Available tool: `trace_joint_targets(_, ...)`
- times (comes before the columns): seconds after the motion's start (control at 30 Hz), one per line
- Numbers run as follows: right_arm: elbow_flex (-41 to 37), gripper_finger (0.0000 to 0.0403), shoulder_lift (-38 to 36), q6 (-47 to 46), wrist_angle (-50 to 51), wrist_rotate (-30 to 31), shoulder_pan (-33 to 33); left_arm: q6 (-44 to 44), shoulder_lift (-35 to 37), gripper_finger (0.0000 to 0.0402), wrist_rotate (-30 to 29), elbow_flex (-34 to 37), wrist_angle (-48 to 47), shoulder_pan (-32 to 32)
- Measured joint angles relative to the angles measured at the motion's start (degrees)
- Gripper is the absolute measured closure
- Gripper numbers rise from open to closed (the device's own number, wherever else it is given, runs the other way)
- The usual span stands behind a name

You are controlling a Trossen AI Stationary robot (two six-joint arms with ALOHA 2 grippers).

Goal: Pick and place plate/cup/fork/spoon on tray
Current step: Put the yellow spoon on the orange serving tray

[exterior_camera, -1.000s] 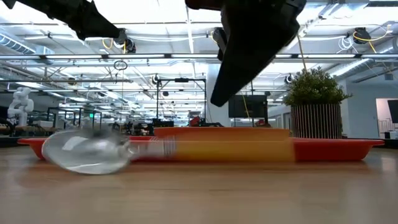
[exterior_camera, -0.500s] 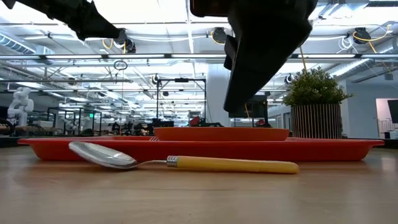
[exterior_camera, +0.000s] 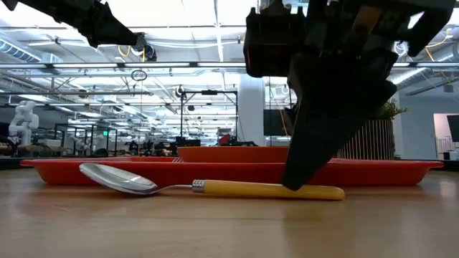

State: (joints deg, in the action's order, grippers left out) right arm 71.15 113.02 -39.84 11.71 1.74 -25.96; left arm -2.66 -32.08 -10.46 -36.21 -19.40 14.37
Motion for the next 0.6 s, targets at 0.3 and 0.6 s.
trace_joint_targets(0.3,-3.67,0.031,-0.14,-1.66,-1.43,2.59,-0.19,0.2,0.0,0.0284,0.0,0.0,0.02,-0.02)
trace_joint_targets(0.6,-3.75,0.0395,0.06,0.12,-4.45,2.93,-1.17,0.17,0.0,0.0284,0.02,0.0,-0.02,0.0)
